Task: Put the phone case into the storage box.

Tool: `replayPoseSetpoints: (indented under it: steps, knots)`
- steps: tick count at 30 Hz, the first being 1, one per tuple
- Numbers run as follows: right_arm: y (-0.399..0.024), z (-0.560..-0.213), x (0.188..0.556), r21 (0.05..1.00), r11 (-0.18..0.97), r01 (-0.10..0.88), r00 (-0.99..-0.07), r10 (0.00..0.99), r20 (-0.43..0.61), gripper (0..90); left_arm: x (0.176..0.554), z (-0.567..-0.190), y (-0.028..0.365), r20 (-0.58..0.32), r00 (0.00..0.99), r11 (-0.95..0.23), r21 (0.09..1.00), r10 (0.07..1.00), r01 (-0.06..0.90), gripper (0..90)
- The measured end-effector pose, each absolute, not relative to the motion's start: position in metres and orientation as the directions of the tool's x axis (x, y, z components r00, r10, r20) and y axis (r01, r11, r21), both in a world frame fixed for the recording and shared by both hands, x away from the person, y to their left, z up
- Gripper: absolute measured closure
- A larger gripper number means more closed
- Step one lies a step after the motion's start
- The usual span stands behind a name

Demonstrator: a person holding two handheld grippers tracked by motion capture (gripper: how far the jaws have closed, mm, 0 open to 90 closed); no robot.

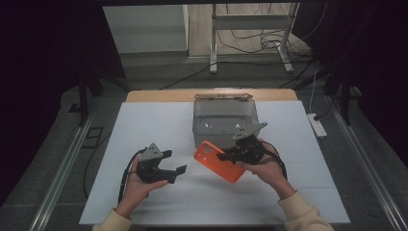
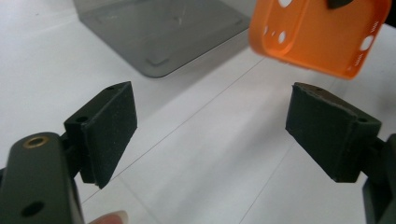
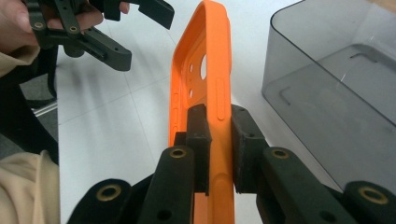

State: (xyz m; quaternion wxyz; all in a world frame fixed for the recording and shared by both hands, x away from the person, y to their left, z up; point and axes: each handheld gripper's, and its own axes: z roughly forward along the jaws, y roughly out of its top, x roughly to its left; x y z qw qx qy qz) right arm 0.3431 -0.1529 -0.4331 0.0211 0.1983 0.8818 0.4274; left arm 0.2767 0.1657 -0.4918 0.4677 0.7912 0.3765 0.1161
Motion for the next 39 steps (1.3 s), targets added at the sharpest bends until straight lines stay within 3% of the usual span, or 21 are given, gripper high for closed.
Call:
replayPoseSetpoints:
  steps: [15,39]
  knots:
    - [-0.156,-0.433,0.344,0.766,0.548,0.335,-0.914,0.385,0.125,79.6,0.265,-0.501,0.189,-0.153,0.651,-0.269,0.823,0.743,0.501,15.9]
    - [-0.158,-0.425,0.342,0.764,0.54,0.353,-0.894,0.435,0.105,79.6,0.265,-0.507,0.191,-0.148,0.634,-0.268,0.817,0.759,0.511,16.5]
